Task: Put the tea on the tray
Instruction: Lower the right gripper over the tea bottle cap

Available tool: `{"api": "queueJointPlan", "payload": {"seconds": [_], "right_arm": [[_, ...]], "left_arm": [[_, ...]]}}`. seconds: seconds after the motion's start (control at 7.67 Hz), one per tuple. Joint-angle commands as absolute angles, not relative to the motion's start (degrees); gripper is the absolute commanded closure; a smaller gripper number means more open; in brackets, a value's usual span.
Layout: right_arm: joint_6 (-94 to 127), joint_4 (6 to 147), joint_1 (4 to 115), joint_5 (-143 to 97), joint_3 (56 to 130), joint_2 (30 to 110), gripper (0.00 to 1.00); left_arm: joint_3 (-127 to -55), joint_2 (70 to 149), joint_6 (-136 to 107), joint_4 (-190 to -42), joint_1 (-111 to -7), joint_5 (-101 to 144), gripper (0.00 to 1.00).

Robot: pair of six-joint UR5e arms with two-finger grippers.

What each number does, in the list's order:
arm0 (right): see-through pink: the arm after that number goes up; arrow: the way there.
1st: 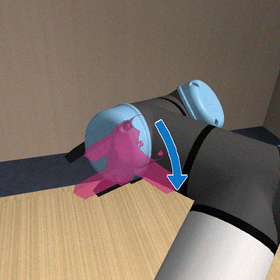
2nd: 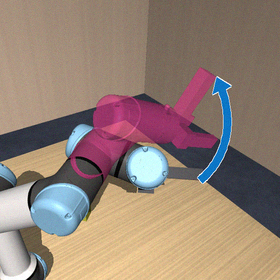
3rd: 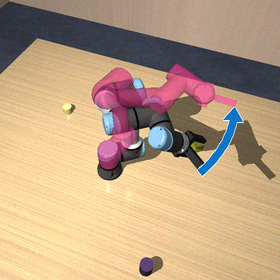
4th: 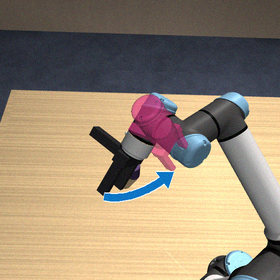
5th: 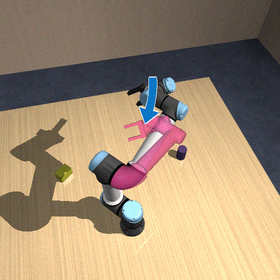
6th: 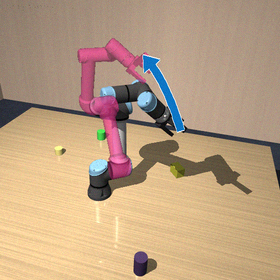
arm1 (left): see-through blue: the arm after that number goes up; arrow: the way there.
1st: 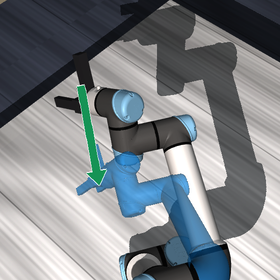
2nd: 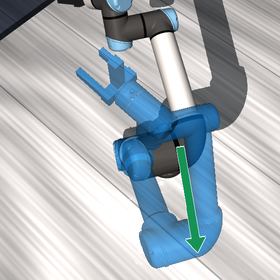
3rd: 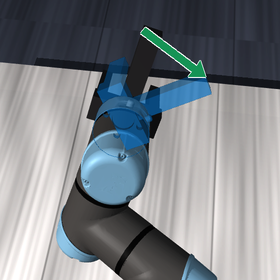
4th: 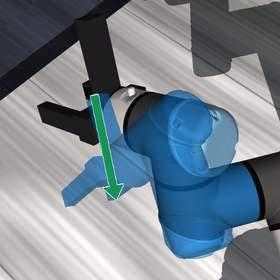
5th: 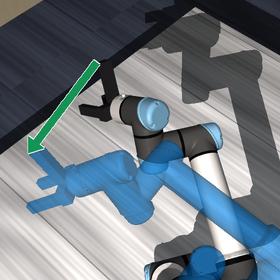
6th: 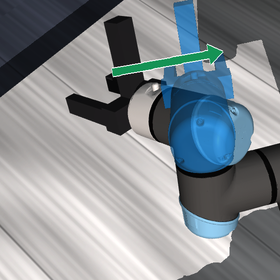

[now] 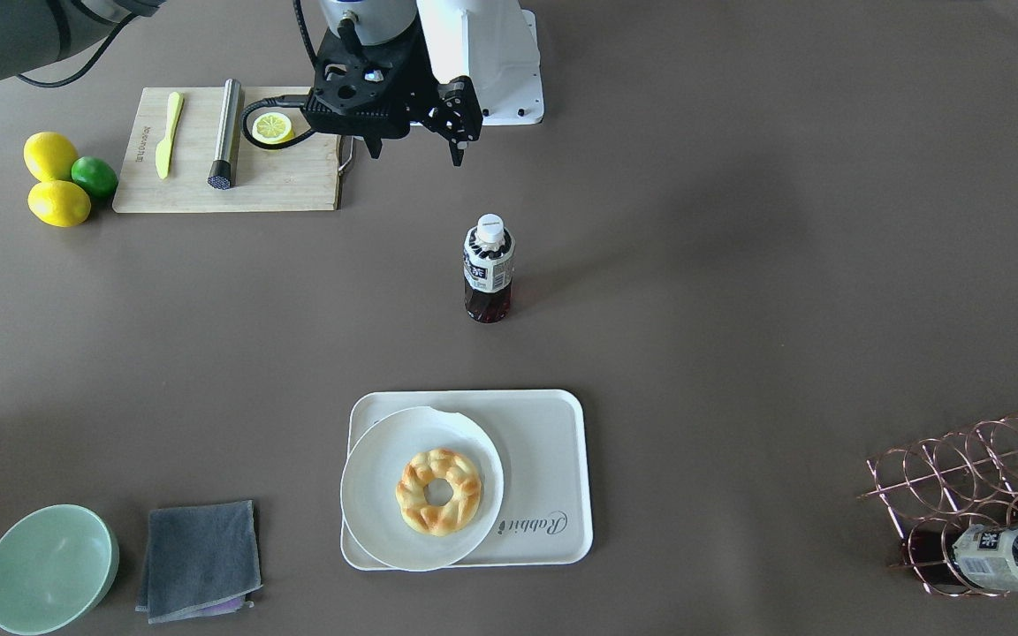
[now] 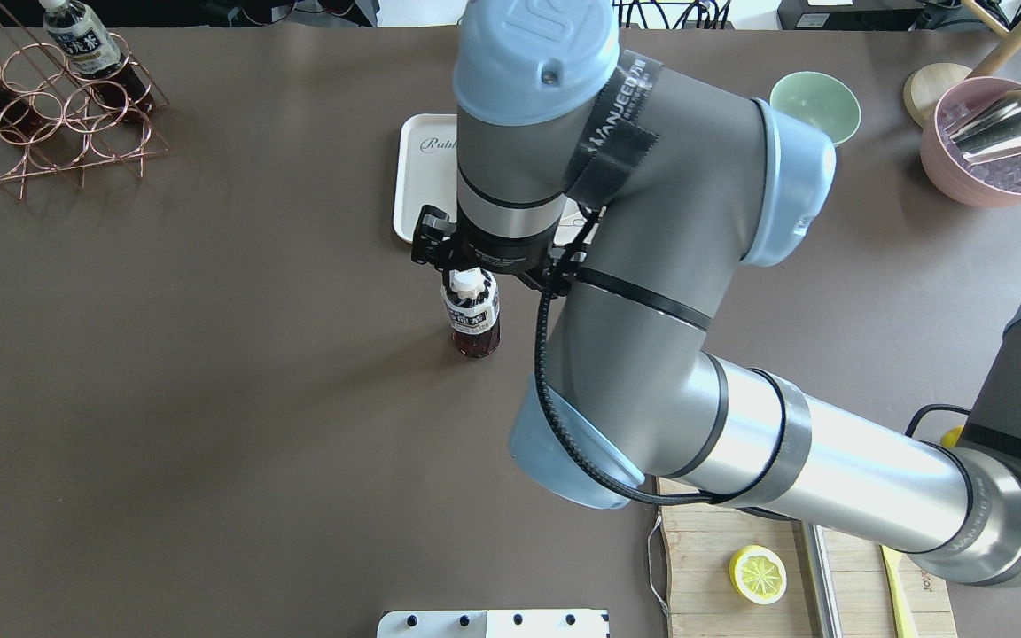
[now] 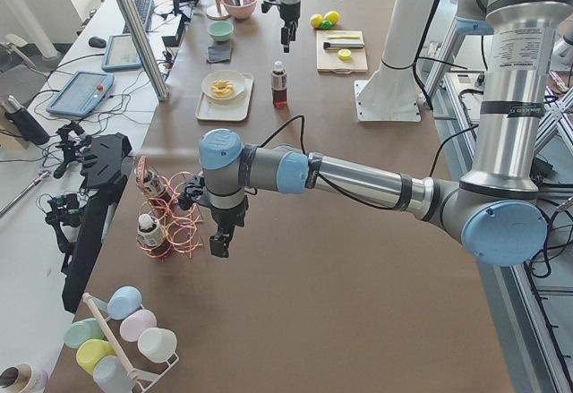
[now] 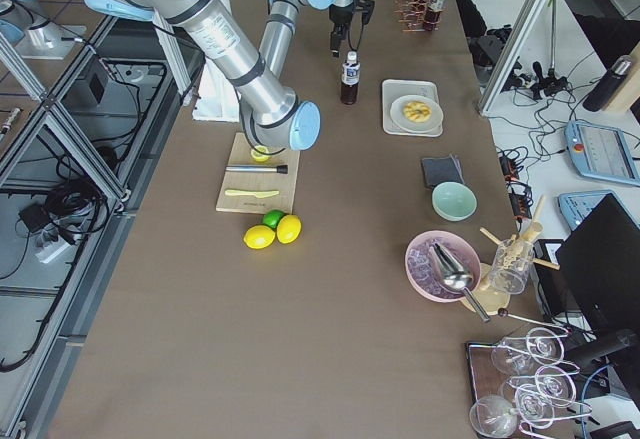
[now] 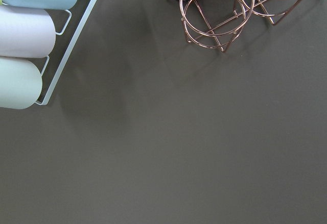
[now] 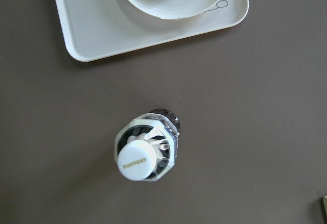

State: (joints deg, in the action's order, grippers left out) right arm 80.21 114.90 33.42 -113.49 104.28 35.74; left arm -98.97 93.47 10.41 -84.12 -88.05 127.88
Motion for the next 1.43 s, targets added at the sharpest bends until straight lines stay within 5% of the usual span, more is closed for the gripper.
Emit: {"api": "queueJointPlan", "payload": {"seconds": [0.0, 1.17, 1.3], "right_arm": [[74.74, 118.91, 33.92, -113.20, 91.20, 24.39, 0.00], [68.20, 108.98, 32.70, -111.62, 90.00, 30.85, 0.01], [68.29, 108.98, 32.35, -111.53, 89.91, 30.76, 0.07]], "left_arm": [[-97.38, 93.95, 11.07, -84.02, -88.50, 127.79, 0.03], [-96.42, 94.48, 10.90, -84.29, -88.77, 127.79, 0.03], [-96.33, 94.48, 10.90, -84.20, -88.77, 127.79, 0.03]]}}
